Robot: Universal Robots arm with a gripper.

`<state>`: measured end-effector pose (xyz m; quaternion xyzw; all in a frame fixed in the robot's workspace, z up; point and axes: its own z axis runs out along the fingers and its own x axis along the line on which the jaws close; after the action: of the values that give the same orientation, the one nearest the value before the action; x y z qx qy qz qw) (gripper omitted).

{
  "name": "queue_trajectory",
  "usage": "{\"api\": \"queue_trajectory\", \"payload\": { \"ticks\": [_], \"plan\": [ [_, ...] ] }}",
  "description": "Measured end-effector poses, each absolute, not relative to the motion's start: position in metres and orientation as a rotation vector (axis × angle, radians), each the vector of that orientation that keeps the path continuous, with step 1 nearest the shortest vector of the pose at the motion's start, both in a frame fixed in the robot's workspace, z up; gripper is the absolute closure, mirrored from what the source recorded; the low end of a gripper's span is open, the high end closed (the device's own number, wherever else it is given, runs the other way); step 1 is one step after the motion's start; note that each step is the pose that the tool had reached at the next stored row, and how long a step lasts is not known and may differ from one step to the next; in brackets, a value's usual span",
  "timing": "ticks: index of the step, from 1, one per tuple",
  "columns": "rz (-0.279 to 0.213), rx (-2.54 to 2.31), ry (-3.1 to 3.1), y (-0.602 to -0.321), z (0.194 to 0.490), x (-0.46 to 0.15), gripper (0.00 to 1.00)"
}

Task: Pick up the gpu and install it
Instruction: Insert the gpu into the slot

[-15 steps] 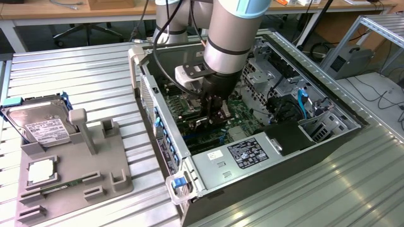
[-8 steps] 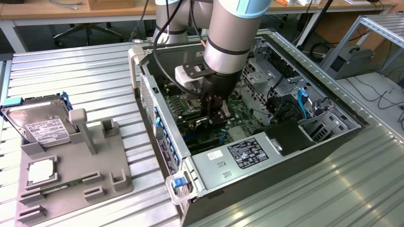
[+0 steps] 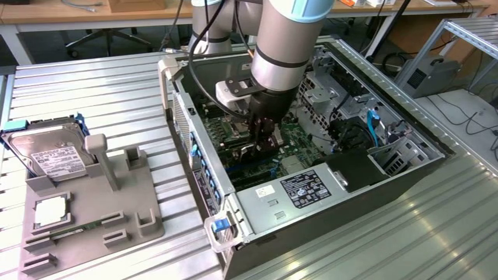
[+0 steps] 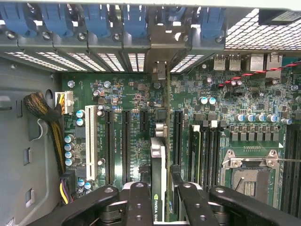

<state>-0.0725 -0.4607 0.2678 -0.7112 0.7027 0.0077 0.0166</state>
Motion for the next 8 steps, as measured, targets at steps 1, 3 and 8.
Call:
{"api": "queue_trajectory", "payload": {
  "ticks": [1,3,8],
  "plan": [
    [0.024,-2.211,2.185,-0.4607,0.2678,-0.0725,0.73],
    [0.024,-2.211,2.185,-0.4607,0.2678,-0.0725,0.73],
    [0.024,-2.211,2.185,-0.4608,0.2664,-0.0725,0.73]
  ]
}}
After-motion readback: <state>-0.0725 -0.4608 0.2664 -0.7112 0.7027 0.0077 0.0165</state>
